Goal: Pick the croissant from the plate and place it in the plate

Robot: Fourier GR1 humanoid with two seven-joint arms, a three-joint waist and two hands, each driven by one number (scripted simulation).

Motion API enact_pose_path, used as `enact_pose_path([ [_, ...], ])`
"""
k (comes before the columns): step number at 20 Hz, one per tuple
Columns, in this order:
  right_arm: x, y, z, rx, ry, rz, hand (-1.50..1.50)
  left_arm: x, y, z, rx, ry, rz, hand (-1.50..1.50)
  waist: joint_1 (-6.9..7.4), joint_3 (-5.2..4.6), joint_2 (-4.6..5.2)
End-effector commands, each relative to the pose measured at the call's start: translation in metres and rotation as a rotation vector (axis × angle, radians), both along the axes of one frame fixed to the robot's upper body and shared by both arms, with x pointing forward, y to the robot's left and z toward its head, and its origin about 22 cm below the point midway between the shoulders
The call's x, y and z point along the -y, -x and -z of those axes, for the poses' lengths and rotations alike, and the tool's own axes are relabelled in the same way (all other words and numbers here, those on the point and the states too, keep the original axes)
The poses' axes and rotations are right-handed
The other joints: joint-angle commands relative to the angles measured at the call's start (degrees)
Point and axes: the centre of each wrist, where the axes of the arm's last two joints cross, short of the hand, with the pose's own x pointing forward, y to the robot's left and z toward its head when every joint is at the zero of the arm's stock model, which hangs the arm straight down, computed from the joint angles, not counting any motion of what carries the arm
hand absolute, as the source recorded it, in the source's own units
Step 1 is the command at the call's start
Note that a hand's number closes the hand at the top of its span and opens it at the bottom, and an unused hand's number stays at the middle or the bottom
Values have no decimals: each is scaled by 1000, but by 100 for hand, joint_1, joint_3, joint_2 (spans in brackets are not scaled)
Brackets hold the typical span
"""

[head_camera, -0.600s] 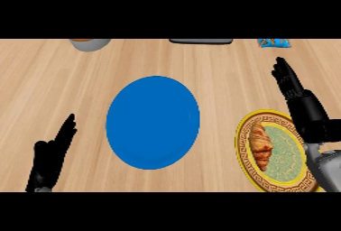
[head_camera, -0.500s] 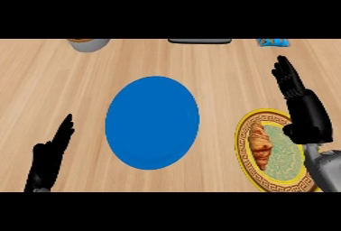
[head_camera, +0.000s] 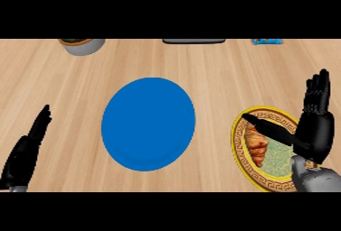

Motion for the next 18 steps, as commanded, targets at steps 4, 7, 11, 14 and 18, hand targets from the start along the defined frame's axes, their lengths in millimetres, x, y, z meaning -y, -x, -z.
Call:
enact_pose_path([
  [4,-69,58,26,223,-19,228,-150,-14,3,0,45,-15,34,0,68,16,26],
  [7,-83,112,24,160,8,134,-150,-14,-3,6,36,2,19,0,28,8,27],
  [11,-44,124,25,-86,136,105,-150,-9,1,1,39,-11,42,0,93,-6,37],
  [14,-30,140,39,-253,239,110,-150,-7,3,9,56,-28,42,0,96,-25,57],
  [18,-2,140,22,-429,349,142,-150,-16,5,8,42,-22,47,0,158,-34,76],
])
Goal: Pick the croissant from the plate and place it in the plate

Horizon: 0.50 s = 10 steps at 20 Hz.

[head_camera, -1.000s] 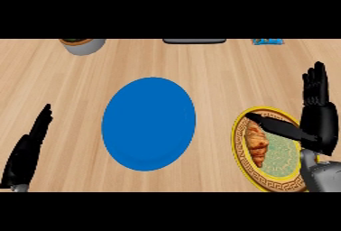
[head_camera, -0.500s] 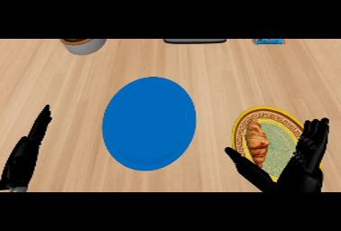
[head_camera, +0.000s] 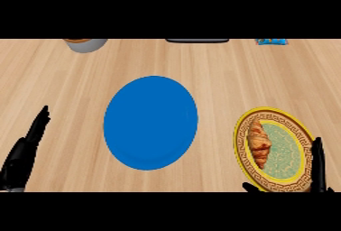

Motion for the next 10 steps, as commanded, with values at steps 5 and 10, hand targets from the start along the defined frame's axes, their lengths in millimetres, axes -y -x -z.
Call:
enact_pose_path([
  [5,16,-20,-46,-316,119,101,-150,1,-12,-6,12,3,21,0,78,2,21],
  [10,1,-51,-67,-511,170,87,-150,3,-6,-6,-1,18,26,0,148,24,3],
])
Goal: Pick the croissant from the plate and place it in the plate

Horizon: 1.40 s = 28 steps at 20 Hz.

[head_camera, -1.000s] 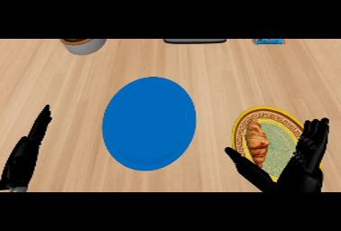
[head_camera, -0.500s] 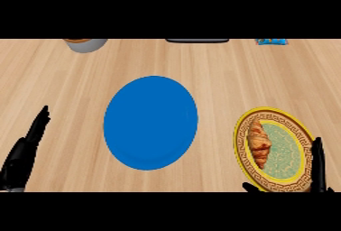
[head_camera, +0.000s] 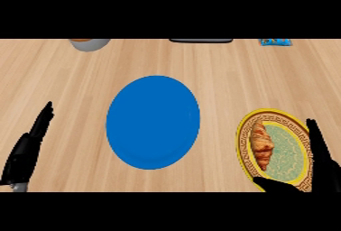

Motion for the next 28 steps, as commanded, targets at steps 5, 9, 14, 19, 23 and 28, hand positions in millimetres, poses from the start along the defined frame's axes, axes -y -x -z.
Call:
enact_pose_path([
  [5,-16,-39,-15,-280,78,-7,-150,3,8,7,10,-17,-9,0,-21,22,-17],
  [9,2,-55,0,-409,138,-44,-150,-5,10,7,-8,8,-10,0,-26,26,-19],
  [14,23,-61,14,-472,136,-56,-150,-17,11,-2,-10,8,-11,0,-69,27,-25],
  [19,12,-84,19,-499,112,-108,-150,4,12,14,5,-5,1,0,-70,27,-24],
  [23,6,-88,26,-507,80,-147,-150,10,-3,7,-7,13,-1,0,-83,27,-23],
  [28,14,-100,45,-558,101,-122,-150,-13,12,6,-3,1,-18,0,-63,27,-25],
])
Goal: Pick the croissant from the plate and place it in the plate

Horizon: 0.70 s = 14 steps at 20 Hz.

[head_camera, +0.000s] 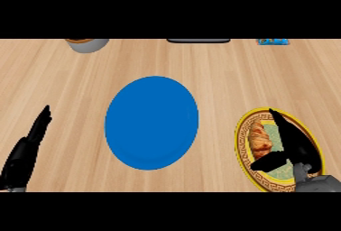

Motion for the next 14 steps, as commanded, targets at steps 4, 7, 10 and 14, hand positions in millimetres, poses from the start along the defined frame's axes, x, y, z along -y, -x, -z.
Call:
enact_pose_path([
  [4,-5,-4,19,-38,-1,10,-150,-3,-21,3,-11,5,1,0,-15,-1,1],
  [7,-4,-20,35,-33,8,-2,-150,1,13,7,-10,-8,-3,0,29,1,0],
  [10,8,-14,44,-40,9,7,-150,0,7,-1,-12,6,14,0,7,0,-1],
  [14,1,-4,42,25,-42,-27,150,7,11,4,-10,12,-1,0,3,0,-4],
])
